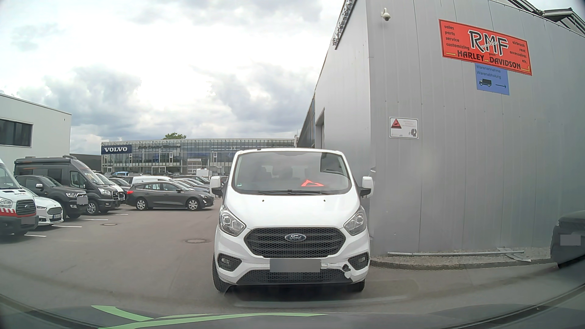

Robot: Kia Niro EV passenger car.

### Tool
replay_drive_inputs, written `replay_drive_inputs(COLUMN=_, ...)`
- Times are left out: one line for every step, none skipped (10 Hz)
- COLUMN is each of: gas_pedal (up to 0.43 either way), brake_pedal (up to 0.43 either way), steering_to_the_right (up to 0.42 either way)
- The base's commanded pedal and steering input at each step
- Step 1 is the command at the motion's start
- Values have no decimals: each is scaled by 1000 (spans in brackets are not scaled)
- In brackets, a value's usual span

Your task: Follow the waypoints while adhering to traffic rules and regulations

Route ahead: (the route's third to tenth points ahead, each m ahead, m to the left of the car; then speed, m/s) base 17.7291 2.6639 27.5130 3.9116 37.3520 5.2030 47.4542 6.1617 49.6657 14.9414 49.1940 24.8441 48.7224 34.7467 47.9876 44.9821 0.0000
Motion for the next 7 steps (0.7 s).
replay_drive_inputs(gas_pedal=0, brake_pedal=409, steering_to_the_right=-462)
replay_drive_inputs(gas_pedal=0, brake_pedal=415, steering_to_the_right=-462)
replay_drive_inputs(gas_pedal=0, brake_pedal=415, steering_to_the_right=-462)
replay_drive_inputs(gas_pedal=0, brake_pedal=415, steering_to_the_right=-463)
replay_drive_inputs(gas_pedal=0, brake_pedal=409, steering_to_the_right=-462)
replay_drive_inputs(gas_pedal=0, brake_pedal=409, steering_to_the_right=-463)
replay_drive_inputs(gas_pedal=0, brake_pedal=415, steering_to_the_right=-462)
